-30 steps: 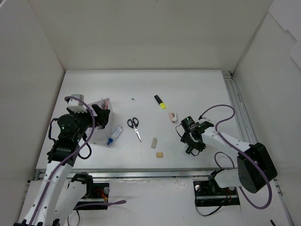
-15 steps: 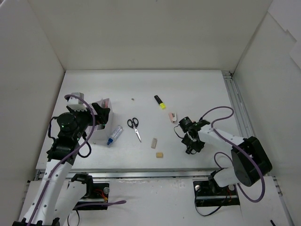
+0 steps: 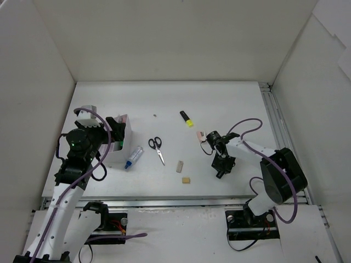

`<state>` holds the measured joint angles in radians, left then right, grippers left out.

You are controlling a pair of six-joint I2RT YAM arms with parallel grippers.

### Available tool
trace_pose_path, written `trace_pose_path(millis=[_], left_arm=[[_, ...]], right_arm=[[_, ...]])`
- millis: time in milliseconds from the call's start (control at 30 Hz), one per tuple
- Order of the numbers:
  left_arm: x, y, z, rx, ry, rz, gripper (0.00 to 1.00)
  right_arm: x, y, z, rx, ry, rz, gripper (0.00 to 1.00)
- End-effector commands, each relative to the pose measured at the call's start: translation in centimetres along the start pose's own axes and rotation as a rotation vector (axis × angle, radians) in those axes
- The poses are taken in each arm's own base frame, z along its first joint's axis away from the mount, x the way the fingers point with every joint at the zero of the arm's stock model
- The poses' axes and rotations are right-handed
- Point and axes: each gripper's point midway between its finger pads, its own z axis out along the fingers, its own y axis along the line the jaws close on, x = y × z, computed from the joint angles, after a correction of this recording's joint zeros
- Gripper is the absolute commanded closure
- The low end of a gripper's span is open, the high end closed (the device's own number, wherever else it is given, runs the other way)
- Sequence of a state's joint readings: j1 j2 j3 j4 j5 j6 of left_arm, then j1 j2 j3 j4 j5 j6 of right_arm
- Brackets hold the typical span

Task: Sort the stationery into containers
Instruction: Pick up the pen from the center of the board.

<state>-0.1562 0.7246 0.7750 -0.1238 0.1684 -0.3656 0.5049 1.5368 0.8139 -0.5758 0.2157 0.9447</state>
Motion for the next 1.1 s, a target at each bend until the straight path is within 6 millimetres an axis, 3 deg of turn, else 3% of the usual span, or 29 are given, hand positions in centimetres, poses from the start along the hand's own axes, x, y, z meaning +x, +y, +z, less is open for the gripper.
trace_pose_path(millis=[0, 267, 533, 633, 833, 867, 967, 1067], left_arm=[[-4.5, -0.6, -0.5, -0.008, -0.128, 0.034, 0.01], [-5.6, 0.6, -1.1, -0.084, -0.159, 0.052, 0.0], [-6.1, 0.9, -1.5, -0.103, -0.171, 0.059, 0.0], [-6.0, 0.3, -1.4, -0.073, -0.16, 0.061, 0.0], [-3.6, -4.9, 0.9, 0.235, -0.04, 0.018, 0.01], [-4.1, -6.1, 1.2, 0.298, -0.05, -0.005, 0.01], [-2.5, -10.2, 2.0, 0.509, 0.037, -0.064, 0.01], [-1.1, -12.8, 3.5, 0.573, 0.114, -0.089, 0.01]], right_arm=[[-0.5, -1.0, -0.1, 0.008, 0.068, -0.092, 0.65], [-0.9, -0.9, 0.1, -0.04, 0.117, -0.172, 0.63], [-1.2, -1.4, 0.3, -0.052, 0.124, -0.246, 0.96], [-2.4, -1.2, -0.2, -0.056, 0.043, -0.333, 1.0], [-6.0, 3.1, -6.7, -0.205, -0.291, -0.53, 1.0], [-6.7, 4.2, -8.3, -0.269, -0.363, -0.536, 1.0], [-6.5, 7.6, -12.0, -0.442, -0.493, -0.66, 1.0], [-5.8, 9.9, -14.3, -0.54, -0.574, -0.749, 1.0]])
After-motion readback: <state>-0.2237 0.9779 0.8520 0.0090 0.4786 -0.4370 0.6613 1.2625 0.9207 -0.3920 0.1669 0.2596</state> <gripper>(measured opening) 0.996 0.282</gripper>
